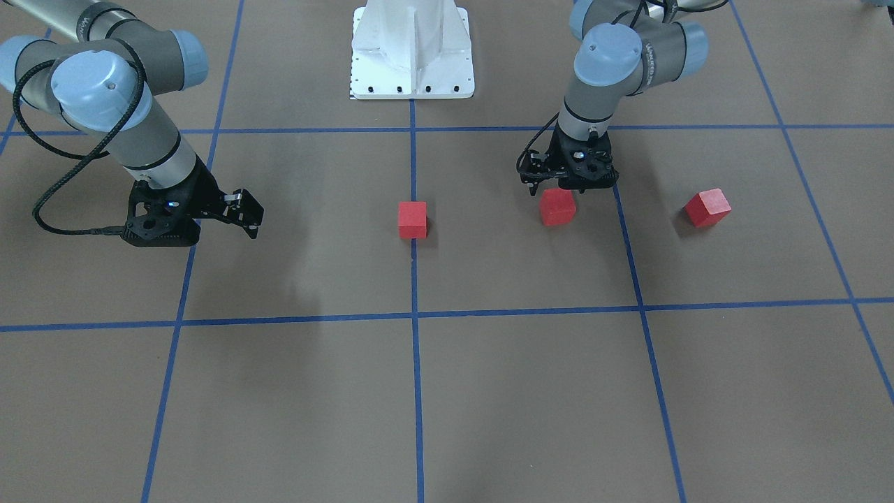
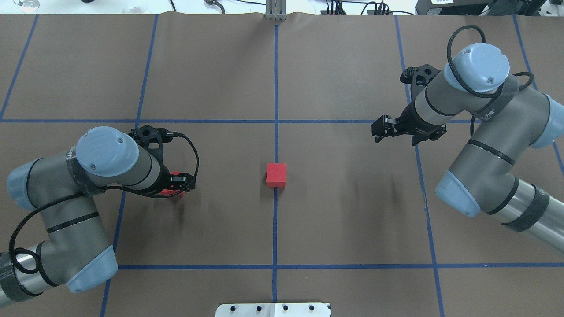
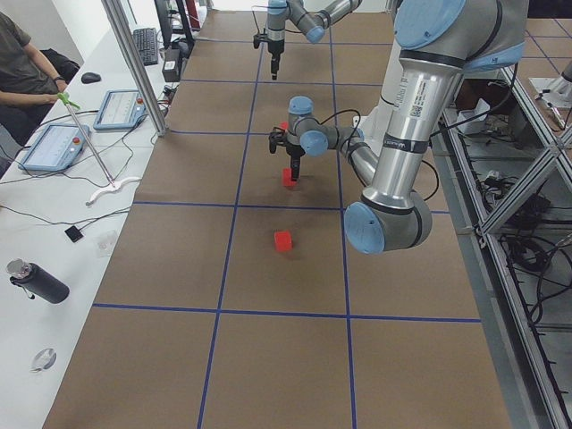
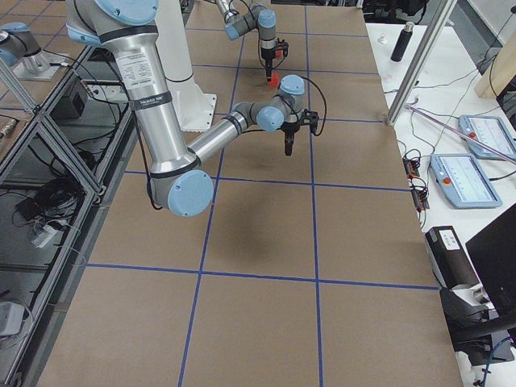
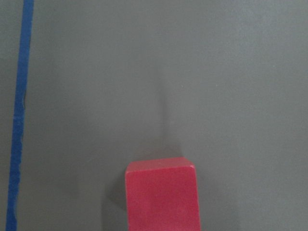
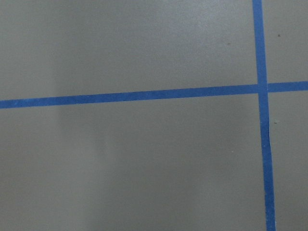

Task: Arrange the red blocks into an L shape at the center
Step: 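Grasp the red cube nearer the center with the left gripper and lift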

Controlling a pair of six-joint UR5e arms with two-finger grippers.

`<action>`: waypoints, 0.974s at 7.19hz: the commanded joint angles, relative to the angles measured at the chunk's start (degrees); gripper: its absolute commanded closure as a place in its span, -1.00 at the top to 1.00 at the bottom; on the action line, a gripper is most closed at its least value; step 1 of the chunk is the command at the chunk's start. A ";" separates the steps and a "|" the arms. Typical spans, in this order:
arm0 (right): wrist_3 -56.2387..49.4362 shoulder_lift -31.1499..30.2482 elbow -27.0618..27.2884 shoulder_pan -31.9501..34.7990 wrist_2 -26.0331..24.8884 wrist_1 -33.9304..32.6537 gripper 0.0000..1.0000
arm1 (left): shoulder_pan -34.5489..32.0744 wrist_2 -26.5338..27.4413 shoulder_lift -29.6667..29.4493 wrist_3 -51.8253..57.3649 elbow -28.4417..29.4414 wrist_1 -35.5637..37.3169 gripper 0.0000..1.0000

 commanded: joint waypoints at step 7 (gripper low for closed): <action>0.01 0.00 -0.31 -0.44 -0.10 0.00 1.00 | -0.43 0.41 -3.20 -0.02 4.49 -0.35 -0.74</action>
